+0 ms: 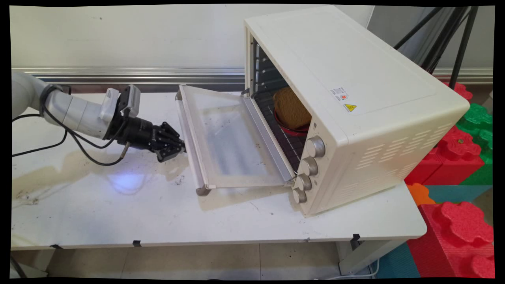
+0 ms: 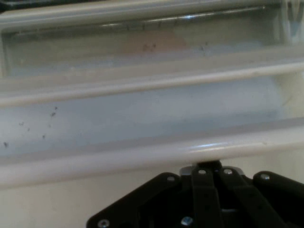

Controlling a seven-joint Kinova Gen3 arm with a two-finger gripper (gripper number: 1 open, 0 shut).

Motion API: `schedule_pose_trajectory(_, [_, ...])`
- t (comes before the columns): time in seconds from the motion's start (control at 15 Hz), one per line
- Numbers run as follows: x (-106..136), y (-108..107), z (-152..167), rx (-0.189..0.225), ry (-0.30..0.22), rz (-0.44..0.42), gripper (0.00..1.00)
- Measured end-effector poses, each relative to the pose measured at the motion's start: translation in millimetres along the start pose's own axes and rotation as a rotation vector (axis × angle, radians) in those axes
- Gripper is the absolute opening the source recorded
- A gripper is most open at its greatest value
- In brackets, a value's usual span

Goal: Close the oven

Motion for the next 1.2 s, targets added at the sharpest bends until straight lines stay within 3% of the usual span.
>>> schedule_pose_trajectory(0.27, [11.6, -0.4, 1.5, 0.015, 0.035, -0.001, 0.0])
schedule_pose_trajectory(1.2, [85.9, -15.7, 8.2, 0.062, 0.19, 0.01, 0.0])
